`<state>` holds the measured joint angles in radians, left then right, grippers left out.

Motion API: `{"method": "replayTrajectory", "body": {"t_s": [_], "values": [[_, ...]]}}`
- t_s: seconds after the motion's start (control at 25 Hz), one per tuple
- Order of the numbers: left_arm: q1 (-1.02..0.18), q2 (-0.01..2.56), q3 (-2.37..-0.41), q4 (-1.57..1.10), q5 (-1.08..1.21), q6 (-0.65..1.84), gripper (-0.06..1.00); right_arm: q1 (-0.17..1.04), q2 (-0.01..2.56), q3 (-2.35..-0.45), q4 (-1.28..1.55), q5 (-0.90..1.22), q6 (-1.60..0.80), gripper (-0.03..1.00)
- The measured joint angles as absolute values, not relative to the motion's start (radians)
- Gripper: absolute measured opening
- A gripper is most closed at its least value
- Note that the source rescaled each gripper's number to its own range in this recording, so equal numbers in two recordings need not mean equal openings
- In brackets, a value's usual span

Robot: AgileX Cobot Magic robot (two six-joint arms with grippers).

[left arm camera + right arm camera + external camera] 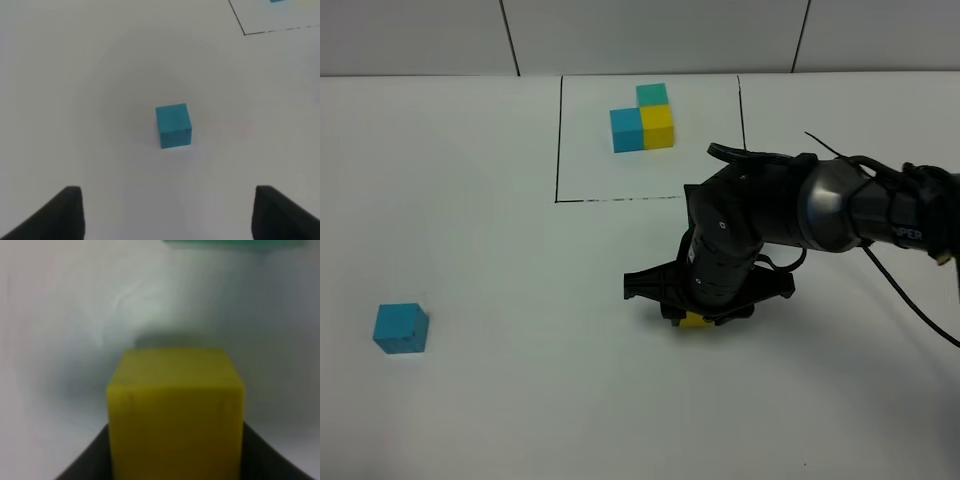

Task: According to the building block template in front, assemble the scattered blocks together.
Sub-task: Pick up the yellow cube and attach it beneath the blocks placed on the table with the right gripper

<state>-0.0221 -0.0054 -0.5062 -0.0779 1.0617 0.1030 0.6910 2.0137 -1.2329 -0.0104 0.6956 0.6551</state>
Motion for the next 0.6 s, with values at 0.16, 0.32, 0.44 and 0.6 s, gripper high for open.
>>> {"method": "replayTrajectory", "body": {"t_s": [0.16, 0.32, 0.44, 0.6], "values": [[-0.022, -0.005, -0.506, -0.078, 1.062, 0.103, 0.75, 0.691, 2.043, -1.260, -0.054, 0.696, 0.692, 0.02], [-0.022, -0.005, -0.506, -0.078, 1.062, 0.103, 0.75, 0.691, 2.052, -1.269, -0.124, 0.696, 0.747, 0.02], [-0.022, -0.005, -0.506, -0.078, 1.062, 0.103, 0.75, 0.690, 2.053, -1.270, -0.130, 0.697, 0.758, 0.02], [-0.022, -0.005, -0.506, -0.078, 1.062, 0.103, 0.75, 0.678, 2.053, -1.271, -0.132, 0.696, 0.762, 0.02]]}}
